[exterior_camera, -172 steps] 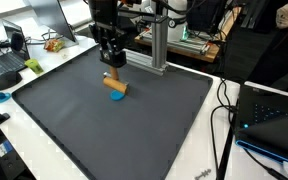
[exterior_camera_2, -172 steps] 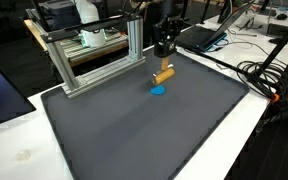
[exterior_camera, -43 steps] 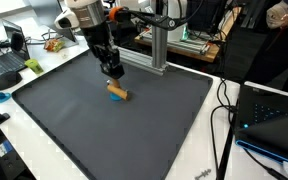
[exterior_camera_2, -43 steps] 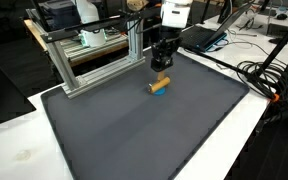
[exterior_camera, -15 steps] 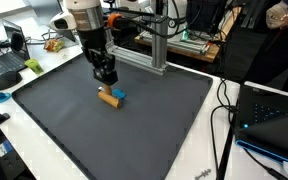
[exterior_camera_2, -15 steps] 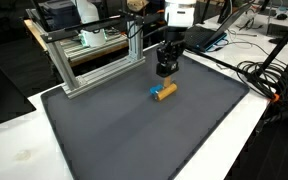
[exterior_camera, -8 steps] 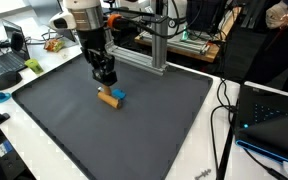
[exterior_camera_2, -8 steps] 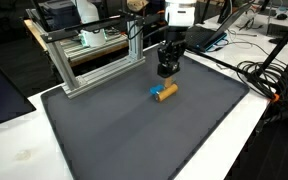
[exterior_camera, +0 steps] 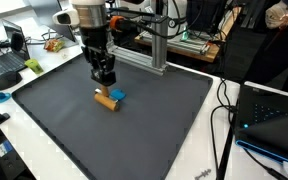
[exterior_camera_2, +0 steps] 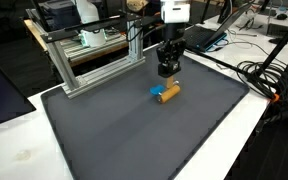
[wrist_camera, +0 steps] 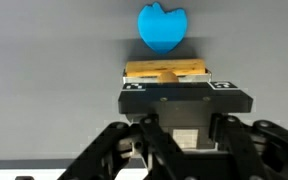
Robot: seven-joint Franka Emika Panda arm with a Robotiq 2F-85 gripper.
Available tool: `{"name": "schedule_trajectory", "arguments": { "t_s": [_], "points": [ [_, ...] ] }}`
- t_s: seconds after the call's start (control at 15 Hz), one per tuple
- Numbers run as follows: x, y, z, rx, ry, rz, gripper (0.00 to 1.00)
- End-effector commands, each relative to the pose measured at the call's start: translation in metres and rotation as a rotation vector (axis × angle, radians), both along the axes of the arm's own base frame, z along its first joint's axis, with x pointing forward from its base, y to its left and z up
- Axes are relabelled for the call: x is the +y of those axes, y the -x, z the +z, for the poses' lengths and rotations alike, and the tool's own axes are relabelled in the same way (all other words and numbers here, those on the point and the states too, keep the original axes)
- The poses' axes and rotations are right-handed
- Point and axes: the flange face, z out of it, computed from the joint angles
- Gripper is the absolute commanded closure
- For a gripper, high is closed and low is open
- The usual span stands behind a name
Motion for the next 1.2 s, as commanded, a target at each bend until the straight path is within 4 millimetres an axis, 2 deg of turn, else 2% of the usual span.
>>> {"name": "schedule_trajectory", "arguments": {
  "t_s": [0.0, 0.2, 0.4, 1.0, 1.13],
  "points": [
    [0.0, 0.025, 0.03, -0.061, 0.008, 0.002, 0.78],
    [0.001, 0.035, 0.042, -0.075, 0.009, 0.004, 0.78],
    [0.002, 0.042, 0.042, -0.03, 0.016, 0.008, 0.78],
    [0.002, 0.034, 0.002, 0.058, 0.015, 0.01, 0.78],
    [0.001, 0.031, -0.002, 0.069, 0.012, 0.009, 0.78]
  ]
}}
